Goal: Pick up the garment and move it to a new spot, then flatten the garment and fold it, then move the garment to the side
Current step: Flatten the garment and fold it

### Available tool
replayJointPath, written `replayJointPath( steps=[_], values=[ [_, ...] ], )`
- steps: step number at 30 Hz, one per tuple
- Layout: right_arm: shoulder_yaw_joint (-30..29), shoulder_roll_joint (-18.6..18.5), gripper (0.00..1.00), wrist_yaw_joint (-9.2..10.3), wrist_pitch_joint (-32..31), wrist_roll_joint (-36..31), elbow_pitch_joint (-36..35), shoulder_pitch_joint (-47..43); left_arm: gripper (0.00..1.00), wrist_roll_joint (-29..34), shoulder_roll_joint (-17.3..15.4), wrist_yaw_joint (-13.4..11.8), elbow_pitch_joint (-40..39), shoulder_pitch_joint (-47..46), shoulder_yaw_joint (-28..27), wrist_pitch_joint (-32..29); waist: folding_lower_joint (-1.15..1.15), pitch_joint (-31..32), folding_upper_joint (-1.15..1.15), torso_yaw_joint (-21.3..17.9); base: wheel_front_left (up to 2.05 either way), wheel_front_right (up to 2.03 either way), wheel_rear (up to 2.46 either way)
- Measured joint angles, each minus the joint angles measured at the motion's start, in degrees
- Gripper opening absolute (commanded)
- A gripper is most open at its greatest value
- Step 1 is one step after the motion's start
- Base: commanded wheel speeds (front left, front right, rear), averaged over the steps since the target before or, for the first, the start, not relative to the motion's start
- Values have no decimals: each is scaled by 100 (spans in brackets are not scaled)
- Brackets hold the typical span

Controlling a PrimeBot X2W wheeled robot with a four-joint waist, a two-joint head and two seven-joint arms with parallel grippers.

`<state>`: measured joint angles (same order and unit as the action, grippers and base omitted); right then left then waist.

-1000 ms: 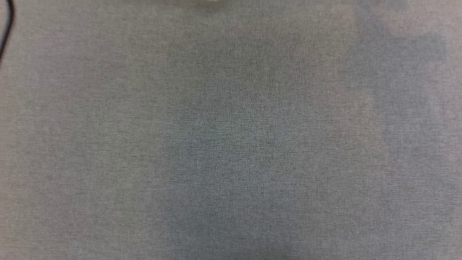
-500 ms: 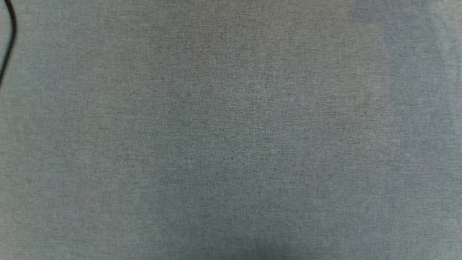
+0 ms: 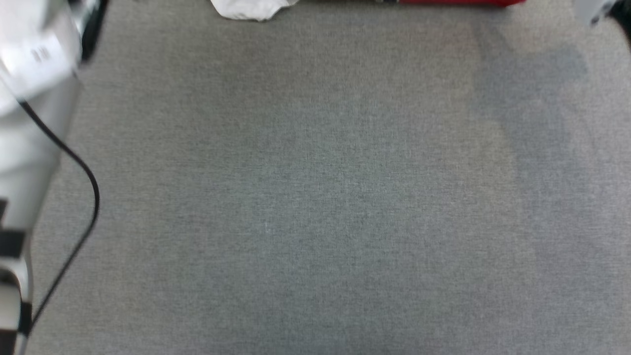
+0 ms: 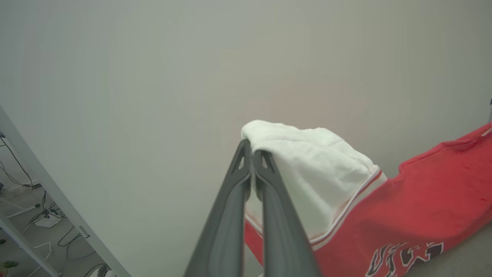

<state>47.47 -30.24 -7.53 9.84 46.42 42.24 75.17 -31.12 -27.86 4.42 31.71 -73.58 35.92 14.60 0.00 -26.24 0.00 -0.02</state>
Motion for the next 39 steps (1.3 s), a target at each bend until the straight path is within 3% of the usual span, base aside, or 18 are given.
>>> replayJointPath(
  steps=[12, 19, 24, 30, 39],
  values=[
    [881, -644, 0, 0, 230, 835, -780, -2086, 0, -211, -743, -1070, -2000, 3348, 301, -204, -1, 1079, 0, 148, 0, 0, 0],
    [1021, -1098, 0, 0, 327, 1072, -1246, -3379, 0, -659, -1049, -1845, -3088, 5262, 342, -358, -1, 1745, 0, 219, 0, 0, 0],
    [968, -1259, 0, 0, 355, 1307, -1567, -4308, 0, -1006, -1099, -2207, -3554, 6401, 475, -402, -1, 2122, 0, 255, 0, 0, 0],
    [720, -1466, 0, 0, 389, 1508, -1900, -5320, 0, -1448, -1073, -2388, -3723, 7402, 592, -399, -1, 2465, 0, 285, 0, 0, 0],
    [337, -1680, 0, 0, 245, 1474, -2354, -6636, 0, -1905, -1091, -2207, -3767, 8000, 878, -735, -1, 2698, 0, 328, 0, 0, 0]
  ],
)
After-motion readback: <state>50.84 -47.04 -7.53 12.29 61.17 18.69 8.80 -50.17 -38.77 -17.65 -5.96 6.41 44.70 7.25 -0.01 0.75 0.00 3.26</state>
